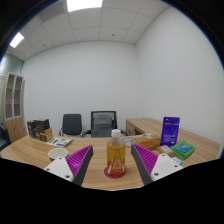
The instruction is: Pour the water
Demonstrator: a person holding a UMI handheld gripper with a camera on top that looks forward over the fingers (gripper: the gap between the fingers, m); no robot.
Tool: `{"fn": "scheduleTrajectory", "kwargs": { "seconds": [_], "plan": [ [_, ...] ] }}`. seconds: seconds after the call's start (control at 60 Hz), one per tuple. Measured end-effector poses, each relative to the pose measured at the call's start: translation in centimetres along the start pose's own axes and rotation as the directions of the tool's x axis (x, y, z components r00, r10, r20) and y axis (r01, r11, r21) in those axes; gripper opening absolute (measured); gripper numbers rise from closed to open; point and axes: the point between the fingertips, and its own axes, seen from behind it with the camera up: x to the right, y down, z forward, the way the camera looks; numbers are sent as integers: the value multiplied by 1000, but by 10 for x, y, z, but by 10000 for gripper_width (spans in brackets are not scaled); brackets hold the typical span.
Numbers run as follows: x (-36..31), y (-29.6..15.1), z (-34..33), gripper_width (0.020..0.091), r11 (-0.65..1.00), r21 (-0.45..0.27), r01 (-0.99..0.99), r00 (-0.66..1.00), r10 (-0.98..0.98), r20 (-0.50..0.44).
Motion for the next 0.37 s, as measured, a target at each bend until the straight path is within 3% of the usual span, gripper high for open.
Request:
{"fn": "scheduleTrajectory", "kwargs": {
  "seconds": [0.117,0.367],
  "plan": [
    [-25,-1,-63,841,1000,7,-20,999,20,50],
    [-75,28,-165,841,998,-45,-49,988,55,147]
  ]
}}
